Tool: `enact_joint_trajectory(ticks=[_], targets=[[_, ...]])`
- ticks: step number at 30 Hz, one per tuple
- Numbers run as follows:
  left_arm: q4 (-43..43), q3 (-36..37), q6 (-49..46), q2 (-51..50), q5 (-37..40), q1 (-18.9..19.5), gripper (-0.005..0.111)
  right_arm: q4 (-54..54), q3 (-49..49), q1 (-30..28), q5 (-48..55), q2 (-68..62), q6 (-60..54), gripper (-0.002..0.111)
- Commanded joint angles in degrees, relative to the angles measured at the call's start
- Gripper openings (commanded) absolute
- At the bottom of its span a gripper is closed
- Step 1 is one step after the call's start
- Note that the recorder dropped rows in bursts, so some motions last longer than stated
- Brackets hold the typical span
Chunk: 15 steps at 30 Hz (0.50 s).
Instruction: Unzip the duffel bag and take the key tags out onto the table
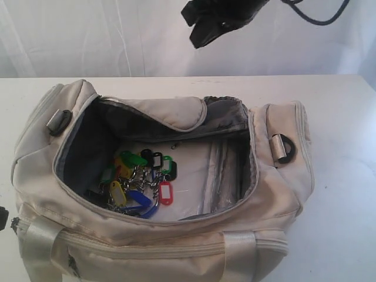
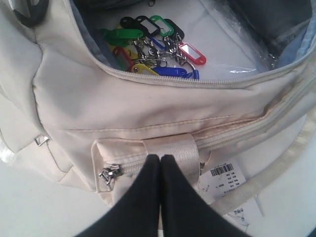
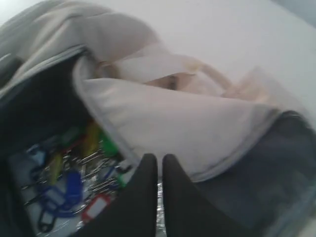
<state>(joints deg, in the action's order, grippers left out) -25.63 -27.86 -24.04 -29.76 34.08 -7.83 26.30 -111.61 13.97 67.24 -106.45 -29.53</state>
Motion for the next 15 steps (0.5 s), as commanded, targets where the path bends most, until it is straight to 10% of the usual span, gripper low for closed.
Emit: enact_joint_trajectory(ticks=[1,15], targets=[[-1.28,0.43,-0.12,0.43,-0.13,-0.32,0.000,4.41,3.42,3.39,2.73,-0.38,-5.14,0.000],[-1.52,0.43,-0.12,0.43,-0.13,-0.32,0.000,-2.05,9.50,10.97,-3.95,-12.97,-8.23,0.000]])
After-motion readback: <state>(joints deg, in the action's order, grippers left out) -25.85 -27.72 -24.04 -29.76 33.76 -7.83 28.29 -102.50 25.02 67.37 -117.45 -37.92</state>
